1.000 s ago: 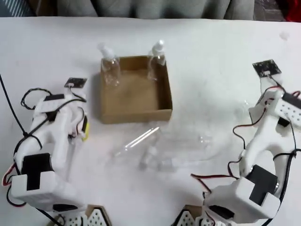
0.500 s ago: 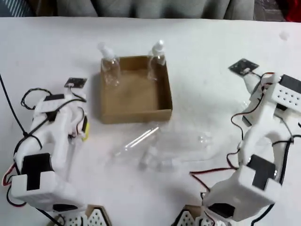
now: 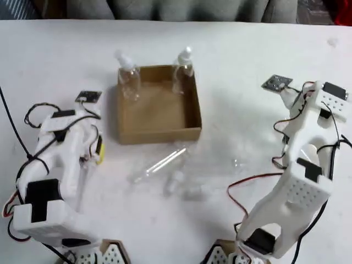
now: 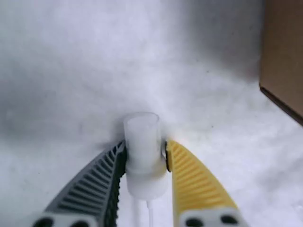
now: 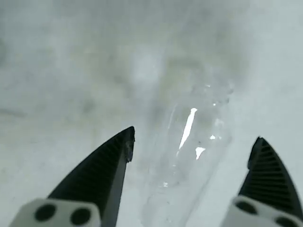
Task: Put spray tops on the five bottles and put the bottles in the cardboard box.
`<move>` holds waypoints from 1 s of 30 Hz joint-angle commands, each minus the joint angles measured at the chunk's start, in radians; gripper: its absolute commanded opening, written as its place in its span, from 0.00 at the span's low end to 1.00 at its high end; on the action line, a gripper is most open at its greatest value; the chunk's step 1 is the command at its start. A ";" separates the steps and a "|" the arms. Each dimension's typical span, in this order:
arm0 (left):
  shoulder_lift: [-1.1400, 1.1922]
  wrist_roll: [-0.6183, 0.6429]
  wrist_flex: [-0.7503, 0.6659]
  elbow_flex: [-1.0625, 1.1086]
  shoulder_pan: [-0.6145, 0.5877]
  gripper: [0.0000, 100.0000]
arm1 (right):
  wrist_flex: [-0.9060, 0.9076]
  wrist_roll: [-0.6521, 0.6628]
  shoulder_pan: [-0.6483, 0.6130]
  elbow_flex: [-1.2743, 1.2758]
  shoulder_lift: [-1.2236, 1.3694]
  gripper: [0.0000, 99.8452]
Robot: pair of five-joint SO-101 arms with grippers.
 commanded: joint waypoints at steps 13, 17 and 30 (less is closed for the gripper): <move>-0.001 -0.014 0.008 -0.038 0.001 0.02 | 0.005 0.064 0.044 -0.120 0.101 0.31; -0.001 -0.014 0.008 -0.038 0.001 0.02 | 0.007 0.066 0.033 -0.157 0.131 0.23; -0.001 -0.014 0.008 -0.038 0.001 0.02 | 0.013 0.006 0.036 -0.258 0.185 0.01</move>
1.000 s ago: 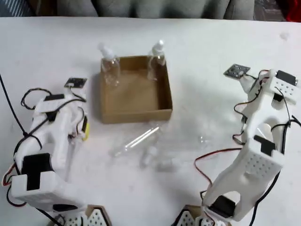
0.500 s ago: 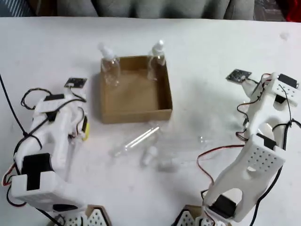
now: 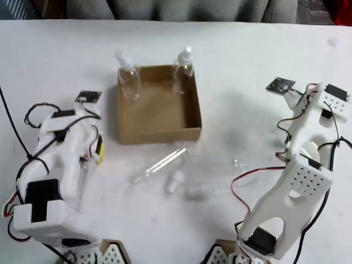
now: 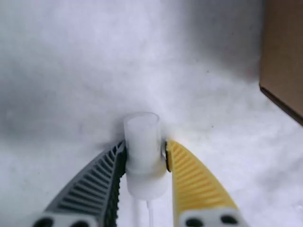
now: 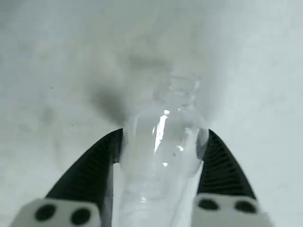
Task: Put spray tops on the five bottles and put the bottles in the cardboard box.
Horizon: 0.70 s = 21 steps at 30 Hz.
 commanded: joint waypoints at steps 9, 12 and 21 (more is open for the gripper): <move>-0.001 -0.014 0.008 -0.038 0.001 0.02 | 0.197 -0.351 0.010 -0.109 -0.127 0.02; -0.001 -0.015 0.008 -0.038 0.001 0.02 | 0.246 -0.442 0.024 -0.100 -0.176 0.02; -0.001 -0.015 0.008 -0.040 0.001 0.02 | 0.245 -0.532 0.082 0.135 -0.397 0.02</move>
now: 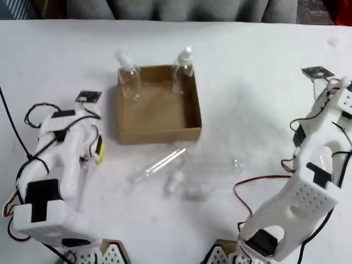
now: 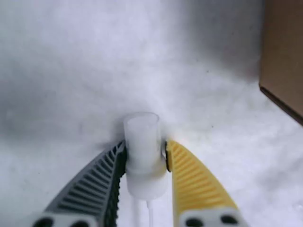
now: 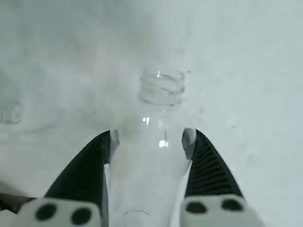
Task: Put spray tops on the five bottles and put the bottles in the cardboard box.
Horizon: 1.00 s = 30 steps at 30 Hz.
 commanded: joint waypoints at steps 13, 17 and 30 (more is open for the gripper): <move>-0.001 -0.012 0.011 -0.040 0.001 0.02 | 0.010 -0.020 -0.025 0.483 -0.533 0.02; -0.001 -0.012 0.011 -0.038 0.001 0.02 | -0.038 -0.072 -0.093 0.640 -0.668 0.02; -0.001 -0.012 0.014 -0.037 -0.001 0.02 | -0.228 -0.543 -0.509 0.895 -1.064 0.02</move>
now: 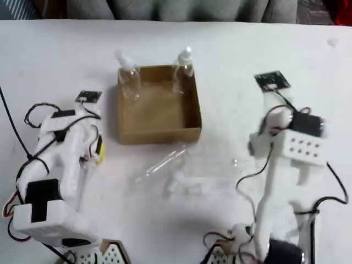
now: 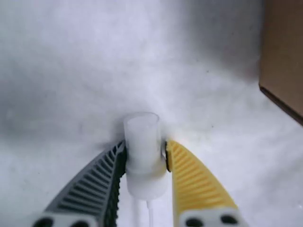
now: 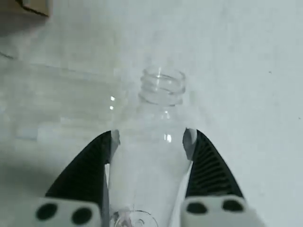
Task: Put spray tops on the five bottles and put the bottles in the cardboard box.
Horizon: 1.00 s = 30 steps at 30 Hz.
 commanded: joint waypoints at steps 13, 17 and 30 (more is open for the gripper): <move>-0.001 -0.012 0.014 -0.038 -0.004 0.02 | -0.151 -0.390 -0.591 0.005 -0.303 0.02; -0.001 -0.012 0.014 -0.038 -0.004 0.02 | -0.154 -0.391 -0.690 0.023 -0.318 0.02; -0.001 -0.012 0.014 -0.037 -0.005 0.02 | -0.529 -0.393 -0.854 0.319 -0.328 0.02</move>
